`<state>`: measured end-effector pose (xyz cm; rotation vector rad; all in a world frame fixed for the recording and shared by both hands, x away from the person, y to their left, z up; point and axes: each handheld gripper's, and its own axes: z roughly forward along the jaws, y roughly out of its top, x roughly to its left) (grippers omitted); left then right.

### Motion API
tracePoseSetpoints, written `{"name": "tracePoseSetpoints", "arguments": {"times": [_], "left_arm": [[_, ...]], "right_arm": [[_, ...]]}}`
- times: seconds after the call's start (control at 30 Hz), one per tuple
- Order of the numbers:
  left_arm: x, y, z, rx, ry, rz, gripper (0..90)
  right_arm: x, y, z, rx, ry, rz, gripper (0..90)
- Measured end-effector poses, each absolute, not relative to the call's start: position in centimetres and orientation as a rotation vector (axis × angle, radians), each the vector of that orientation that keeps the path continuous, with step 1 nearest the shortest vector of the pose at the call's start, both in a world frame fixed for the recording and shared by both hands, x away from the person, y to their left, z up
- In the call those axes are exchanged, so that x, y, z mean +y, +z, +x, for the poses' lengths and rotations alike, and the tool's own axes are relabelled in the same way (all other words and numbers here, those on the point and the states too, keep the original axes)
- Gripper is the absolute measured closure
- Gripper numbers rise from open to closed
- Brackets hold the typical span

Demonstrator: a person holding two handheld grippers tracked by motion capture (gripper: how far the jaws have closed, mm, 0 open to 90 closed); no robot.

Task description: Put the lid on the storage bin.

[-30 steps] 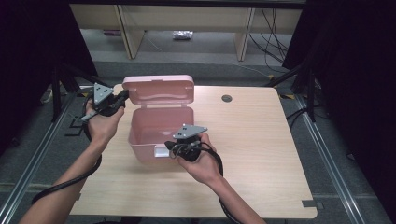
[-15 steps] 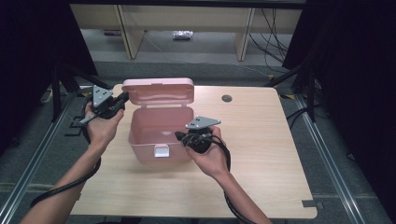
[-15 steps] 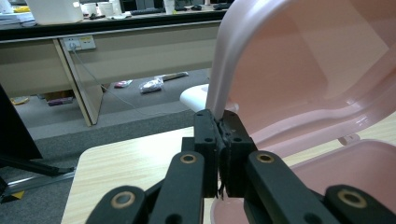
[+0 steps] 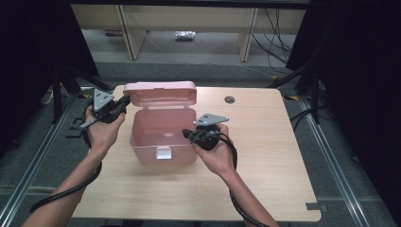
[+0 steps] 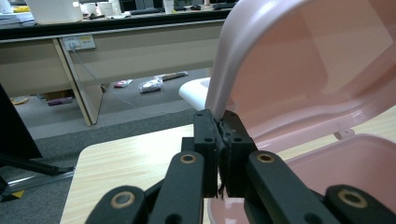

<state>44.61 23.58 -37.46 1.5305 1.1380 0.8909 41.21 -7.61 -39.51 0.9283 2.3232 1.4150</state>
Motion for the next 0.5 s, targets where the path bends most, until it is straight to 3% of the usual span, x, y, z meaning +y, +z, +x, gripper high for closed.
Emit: {"name": "tracePoseSetpoints", "arguments": {"times": [0.5], "left_arm": [[23.6,-37.98,43.59,1.136,0.885,1.538,86.5]], "right_arm": [[-8.36,-39.28,41.88,2.302,1.428,0.985,90.0]]}}
